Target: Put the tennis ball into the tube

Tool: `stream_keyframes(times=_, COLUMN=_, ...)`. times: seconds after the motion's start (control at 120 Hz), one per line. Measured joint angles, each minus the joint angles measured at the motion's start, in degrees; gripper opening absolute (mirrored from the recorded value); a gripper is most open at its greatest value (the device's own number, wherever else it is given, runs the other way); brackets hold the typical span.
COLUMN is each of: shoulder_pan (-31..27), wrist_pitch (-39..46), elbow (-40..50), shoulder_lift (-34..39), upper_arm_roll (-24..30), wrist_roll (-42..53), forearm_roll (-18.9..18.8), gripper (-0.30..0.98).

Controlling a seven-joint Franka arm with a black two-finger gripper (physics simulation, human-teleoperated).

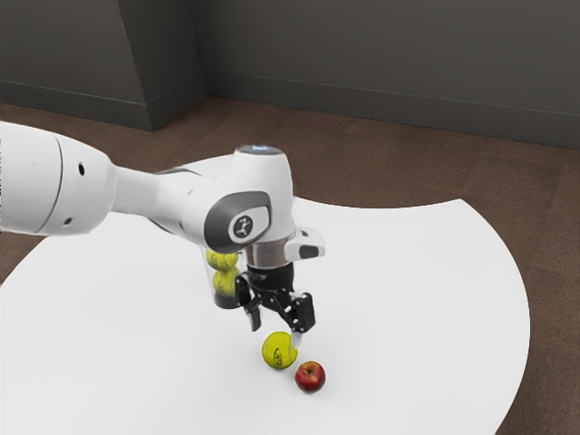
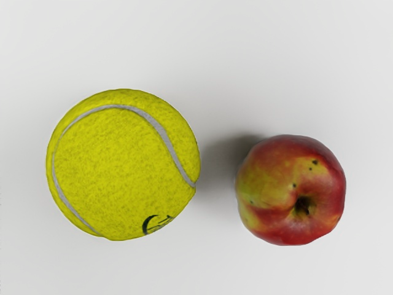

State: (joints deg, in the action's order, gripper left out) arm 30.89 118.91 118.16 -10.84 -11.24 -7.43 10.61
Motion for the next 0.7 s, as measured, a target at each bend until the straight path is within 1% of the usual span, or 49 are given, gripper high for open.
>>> stream_keyframes(times=0.367, shoulder_pan=-1.1, wrist_pitch=7.5, elbow=0.7, shoulder_lift=-4.7, upper_arm_roll=-0.2, wrist_roll=-0.9, forearm_roll=0.0, gripper=0.67)
stream_keyframes(times=0.7, shoulder_pan=-1.5, wrist_pitch=9.6, elbow=1.6, shoulder_lift=-6.5, upper_arm_roll=-0.1, wrist_roll=-1.1, forearm_roll=0.3, gripper=0.67)
